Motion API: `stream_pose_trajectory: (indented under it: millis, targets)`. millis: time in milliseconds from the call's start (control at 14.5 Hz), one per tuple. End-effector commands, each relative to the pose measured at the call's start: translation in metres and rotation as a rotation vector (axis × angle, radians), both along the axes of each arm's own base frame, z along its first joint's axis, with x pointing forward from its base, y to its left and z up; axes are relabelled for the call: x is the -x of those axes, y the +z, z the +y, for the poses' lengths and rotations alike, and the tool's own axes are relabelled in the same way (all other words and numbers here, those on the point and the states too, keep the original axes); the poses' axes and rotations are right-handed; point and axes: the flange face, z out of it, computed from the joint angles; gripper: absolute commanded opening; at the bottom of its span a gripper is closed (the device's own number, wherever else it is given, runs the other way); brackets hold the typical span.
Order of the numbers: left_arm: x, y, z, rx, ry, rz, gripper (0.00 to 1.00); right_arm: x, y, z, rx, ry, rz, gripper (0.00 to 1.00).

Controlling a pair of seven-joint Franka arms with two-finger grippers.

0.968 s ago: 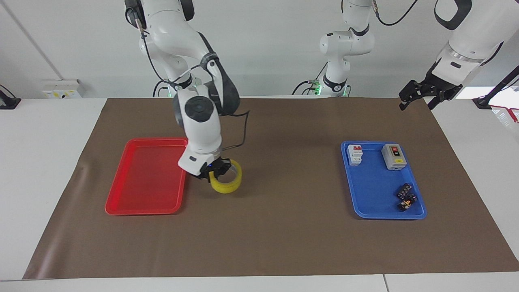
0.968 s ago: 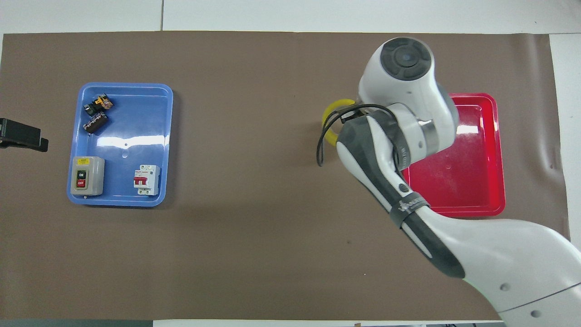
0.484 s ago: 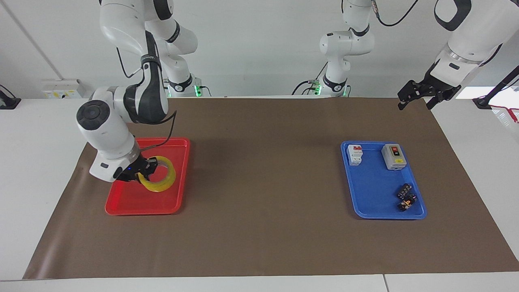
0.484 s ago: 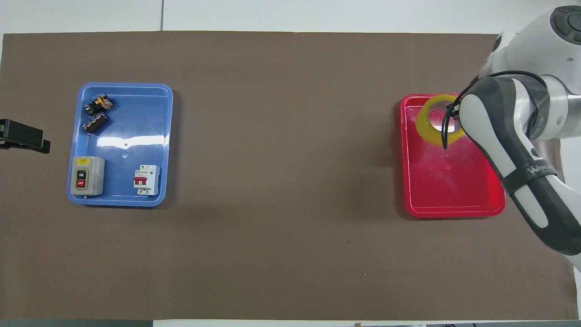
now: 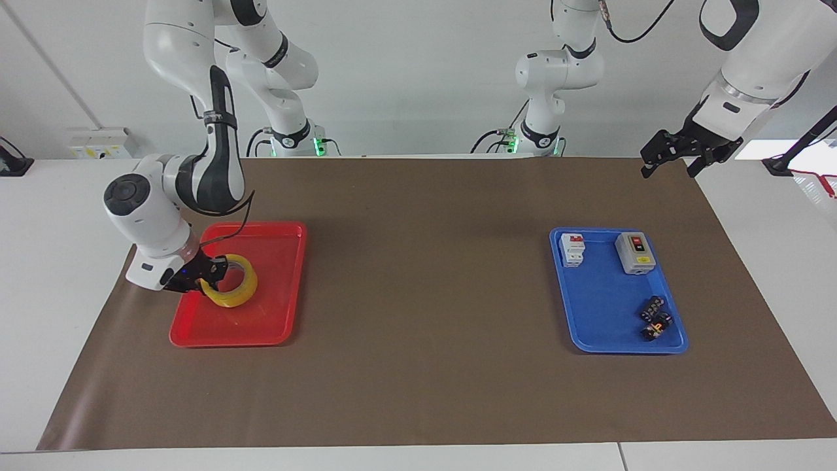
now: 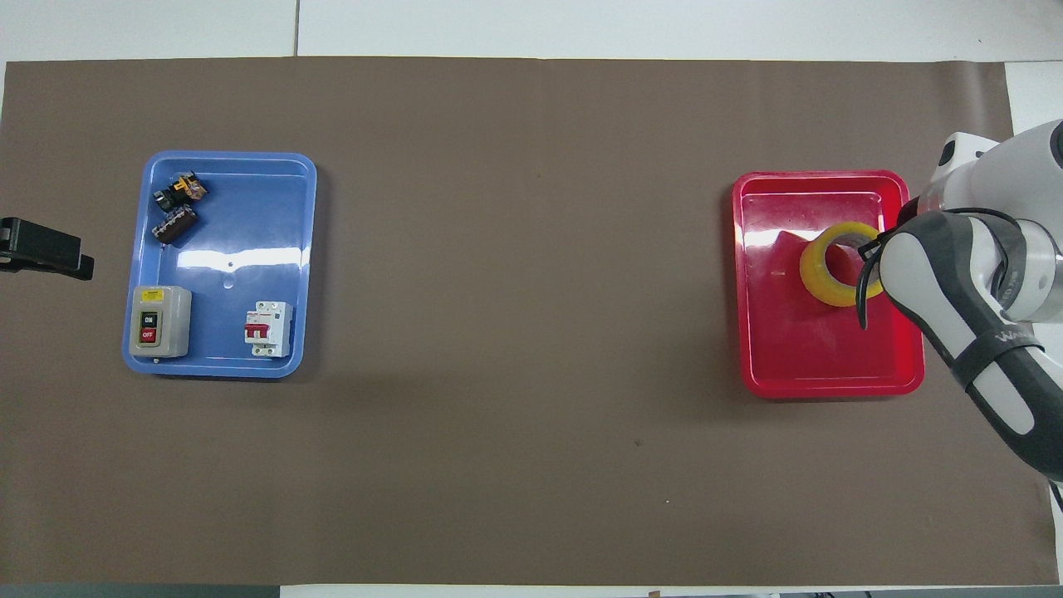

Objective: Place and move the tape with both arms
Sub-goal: 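Lower the tape into the red tray and open the right gripper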

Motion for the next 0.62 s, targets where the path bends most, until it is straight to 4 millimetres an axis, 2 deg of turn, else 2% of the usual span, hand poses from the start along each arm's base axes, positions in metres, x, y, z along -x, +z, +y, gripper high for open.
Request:
stream_pose_trajectory:
  millis: [0,484,553]
  targets:
    - [0.001,-0.001,-0.001,0.012,-0.008,0.000,1.00,0.012,0.011,0.013,-0.008,-0.027,-0.023,0.00]
    - [0.001,-0.001,0.000,0.012,-0.004,-0.003,1.00,0.027,-0.005,0.016,-0.009,-0.029,-0.031,0.00]
    - [0.001,0.000,0.000,0.012,-0.004,-0.005,1.00,0.027,-0.004,0.017,-0.008,-0.047,-0.038,0.47]
